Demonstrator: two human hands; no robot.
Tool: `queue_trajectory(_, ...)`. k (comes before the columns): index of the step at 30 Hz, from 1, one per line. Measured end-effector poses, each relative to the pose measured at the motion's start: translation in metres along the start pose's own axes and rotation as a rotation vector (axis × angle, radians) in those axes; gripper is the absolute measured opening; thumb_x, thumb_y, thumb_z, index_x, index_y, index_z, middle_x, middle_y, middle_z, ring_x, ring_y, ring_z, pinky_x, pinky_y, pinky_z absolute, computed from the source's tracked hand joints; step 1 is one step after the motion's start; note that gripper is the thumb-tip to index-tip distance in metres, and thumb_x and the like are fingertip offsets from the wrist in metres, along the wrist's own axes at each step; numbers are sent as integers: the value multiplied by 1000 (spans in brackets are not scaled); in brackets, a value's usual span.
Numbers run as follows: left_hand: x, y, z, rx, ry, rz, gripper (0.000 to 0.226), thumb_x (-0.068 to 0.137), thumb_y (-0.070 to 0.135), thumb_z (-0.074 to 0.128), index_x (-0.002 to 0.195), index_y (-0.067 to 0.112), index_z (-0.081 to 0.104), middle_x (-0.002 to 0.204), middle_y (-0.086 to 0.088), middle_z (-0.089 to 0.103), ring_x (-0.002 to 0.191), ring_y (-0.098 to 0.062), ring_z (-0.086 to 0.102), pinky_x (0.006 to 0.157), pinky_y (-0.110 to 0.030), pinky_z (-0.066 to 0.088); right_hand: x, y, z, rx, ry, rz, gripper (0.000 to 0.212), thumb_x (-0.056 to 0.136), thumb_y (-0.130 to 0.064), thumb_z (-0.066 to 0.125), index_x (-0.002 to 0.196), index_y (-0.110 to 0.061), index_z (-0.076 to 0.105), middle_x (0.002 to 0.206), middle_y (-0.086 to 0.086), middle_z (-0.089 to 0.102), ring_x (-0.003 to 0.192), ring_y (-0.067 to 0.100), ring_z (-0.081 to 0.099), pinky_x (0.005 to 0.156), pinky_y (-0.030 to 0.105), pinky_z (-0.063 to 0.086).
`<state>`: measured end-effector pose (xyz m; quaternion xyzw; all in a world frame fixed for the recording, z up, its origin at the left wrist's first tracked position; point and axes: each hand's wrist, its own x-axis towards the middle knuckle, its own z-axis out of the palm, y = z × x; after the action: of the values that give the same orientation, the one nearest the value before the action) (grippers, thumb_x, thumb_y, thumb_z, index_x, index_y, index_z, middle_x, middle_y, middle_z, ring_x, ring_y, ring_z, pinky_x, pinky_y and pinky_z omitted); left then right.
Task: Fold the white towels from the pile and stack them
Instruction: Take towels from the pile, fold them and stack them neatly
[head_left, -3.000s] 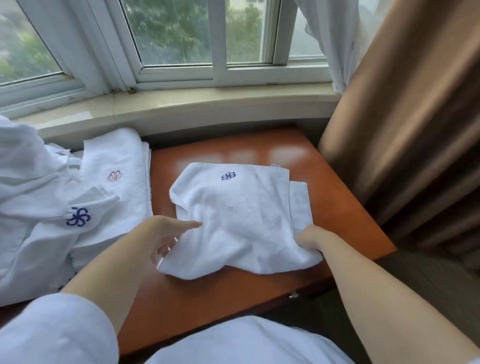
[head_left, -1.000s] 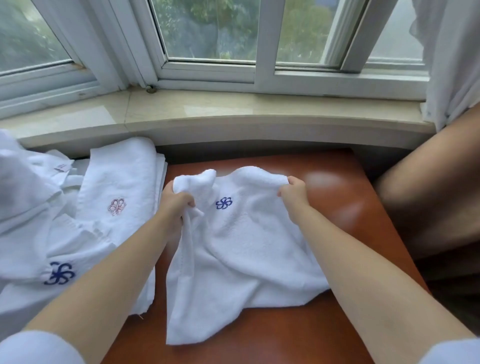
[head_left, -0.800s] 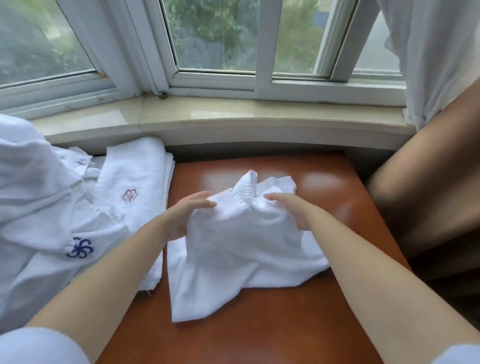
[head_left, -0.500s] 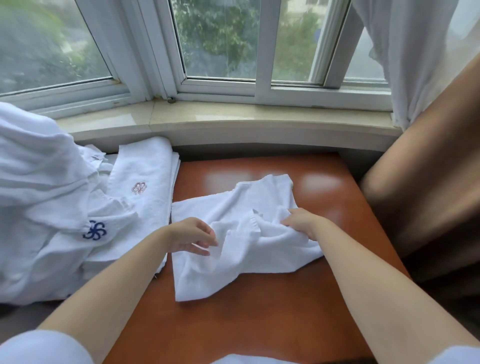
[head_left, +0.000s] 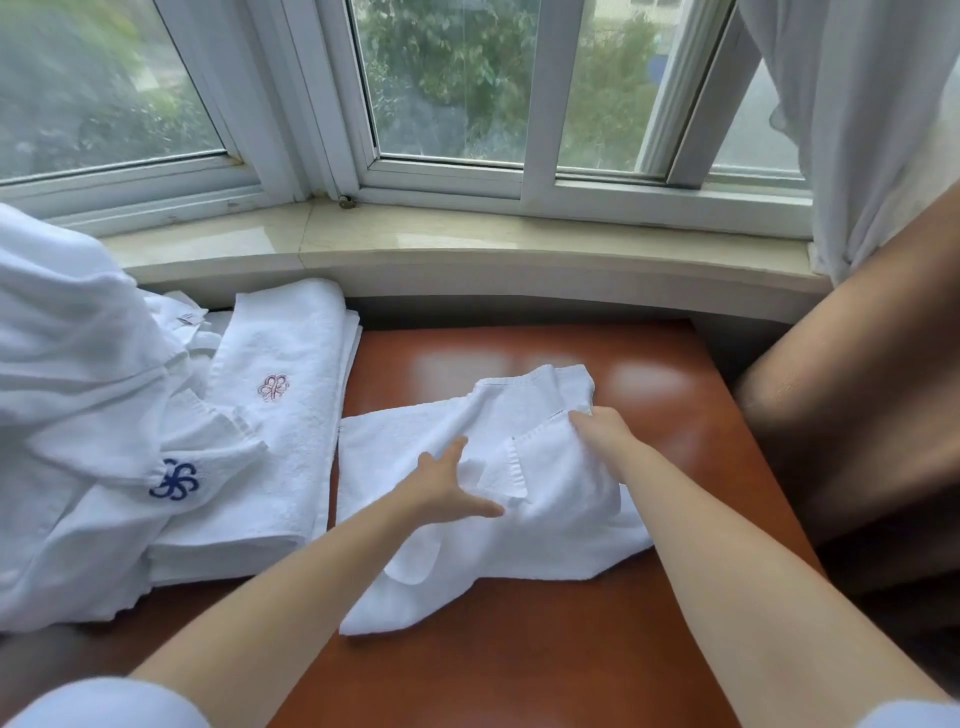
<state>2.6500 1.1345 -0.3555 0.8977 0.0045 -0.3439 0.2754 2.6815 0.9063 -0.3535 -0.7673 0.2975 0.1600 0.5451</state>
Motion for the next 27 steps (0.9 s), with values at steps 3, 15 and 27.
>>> queue_trajectory(3, 1, 8, 18, -27, 96, 89, 127, 60, 45, 86, 152, 38, 0, 138, -3, 14, 109, -17, 47, 86, -22, 44, 8, -4, 2, 25, 41, 0, 13, 91, -12, 46, 90, -5, 57, 87, 9, 54, 78, 24, 51, 70, 29, 38)
queue_trajectory(15, 8, -3, -31, -132, 263, -44, 62, 69, -6, 73, 127, 14, 57, 126, -12, 50, 108, -27, 55, 79, -28, 49, 25, 5, 2, -22, 87, -97, 13, 91, -5, 40, 86, -6, 52, 84, 9, 47, 78, 22, 42, 66, 27, 33)
queue_trajectory(27, 39, -31, -91, -79, 824, -158, 21, 93, 6, 41, 105, 2, 58, 113, -19, 54, 92, -35, 53, 75, -35, 40, 57, -23, -6, -103, 470, -182, 20, 102, -20, 30, 103, -14, 49, 95, 3, 50, 86, 24, 47, 74, 28, 34)
